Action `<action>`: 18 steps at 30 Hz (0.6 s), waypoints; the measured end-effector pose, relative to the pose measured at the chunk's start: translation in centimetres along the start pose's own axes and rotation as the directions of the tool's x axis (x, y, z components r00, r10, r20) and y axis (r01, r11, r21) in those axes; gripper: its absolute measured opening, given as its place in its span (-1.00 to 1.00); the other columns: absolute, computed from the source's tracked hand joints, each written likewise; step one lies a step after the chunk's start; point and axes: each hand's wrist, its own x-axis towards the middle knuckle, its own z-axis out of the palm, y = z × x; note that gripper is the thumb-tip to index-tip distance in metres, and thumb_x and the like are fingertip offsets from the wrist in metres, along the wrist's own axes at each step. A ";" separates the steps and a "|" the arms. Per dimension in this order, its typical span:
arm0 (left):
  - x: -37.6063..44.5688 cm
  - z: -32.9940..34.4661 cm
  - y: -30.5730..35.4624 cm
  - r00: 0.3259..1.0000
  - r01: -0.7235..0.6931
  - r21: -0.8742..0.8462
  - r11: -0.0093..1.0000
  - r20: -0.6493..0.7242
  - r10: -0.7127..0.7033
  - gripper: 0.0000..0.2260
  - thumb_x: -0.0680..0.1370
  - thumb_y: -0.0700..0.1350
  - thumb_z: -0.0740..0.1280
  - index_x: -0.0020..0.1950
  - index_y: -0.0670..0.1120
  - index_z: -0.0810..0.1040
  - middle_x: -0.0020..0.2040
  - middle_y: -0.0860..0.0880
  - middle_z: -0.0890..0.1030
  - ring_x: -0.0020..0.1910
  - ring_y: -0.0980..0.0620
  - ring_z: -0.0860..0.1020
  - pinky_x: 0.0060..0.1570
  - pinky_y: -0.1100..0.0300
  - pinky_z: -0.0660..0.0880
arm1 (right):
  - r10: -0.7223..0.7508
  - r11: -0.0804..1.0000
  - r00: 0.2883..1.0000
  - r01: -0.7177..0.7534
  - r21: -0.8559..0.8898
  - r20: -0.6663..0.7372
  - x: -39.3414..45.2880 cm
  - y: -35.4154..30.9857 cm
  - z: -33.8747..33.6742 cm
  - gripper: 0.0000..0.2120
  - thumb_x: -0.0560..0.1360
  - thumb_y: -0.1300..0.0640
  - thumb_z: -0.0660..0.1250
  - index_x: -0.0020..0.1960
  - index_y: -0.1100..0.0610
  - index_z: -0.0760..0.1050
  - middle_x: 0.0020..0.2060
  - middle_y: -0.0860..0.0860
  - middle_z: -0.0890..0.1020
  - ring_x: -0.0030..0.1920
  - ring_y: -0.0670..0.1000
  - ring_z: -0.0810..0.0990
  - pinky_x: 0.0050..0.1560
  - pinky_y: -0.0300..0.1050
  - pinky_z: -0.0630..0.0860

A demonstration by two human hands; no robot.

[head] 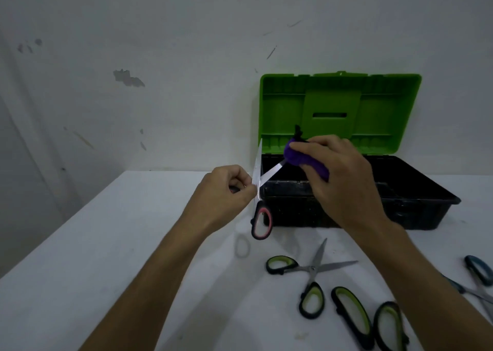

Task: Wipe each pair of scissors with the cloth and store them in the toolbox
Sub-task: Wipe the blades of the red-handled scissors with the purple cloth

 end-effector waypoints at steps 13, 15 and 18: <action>-0.4 -0.8 0.2 0.954 0.003 -0.034 0.999 0.301 0.008 -0.70 0.39 -0.05 0.55 0.00 0.00 0.50 -0.27 0.08 0.48 -0.43 0.27 0.43 -0.31 0.36 0.38 | 0.064 0.998 0.995 -0.064 -0.010 0.081 0.2 0.2 0.2 -0.60 0.48 0.15 0.42 0.31 0.00 0.53 0.06 0.03 0.52 0.02 0.03 0.51 -0.08 -0.22 0.36; -0.4 -0.8 0.4 0.970 -0.007 -0.039 0.999 0.244 0.016 -0.71 0.38 -0.02 0.57 -0.03 -0.02 0.52 -0.32 0.08 0.45 -0.48 0.25 0.38 -0.40 0.42 0.33 | 0.023 1.000 0.996 -0.025 0.015 0.090 0.2 -0.3 0.1 -0.60 0.48 0.14 0.43 0.31 0.00 0.53 0.07 0.02 0.52 0.02 0.02 0.51 -0.09 -0.23 0.38; -0.3 -1.0 0.4 0.989 -0.012 -0.040 0.999 0.149 0.018 -0.72 0.34 0.05 0.58 -0.11 -0.04 0.58 -0.50 0.17 0.41 -0.52 0.21 0.33 -0.49 0.46 0.26 | -0.028 0.996 0.994 0.019 0.083 0.108 0.4 -1.4 -0.2 -0.59 0.47 0.15 0.45 0.30 -0.02 0.54 0.07 0.00 0.52 0.03 0.01 0.51 -0.09 -0.21 0.42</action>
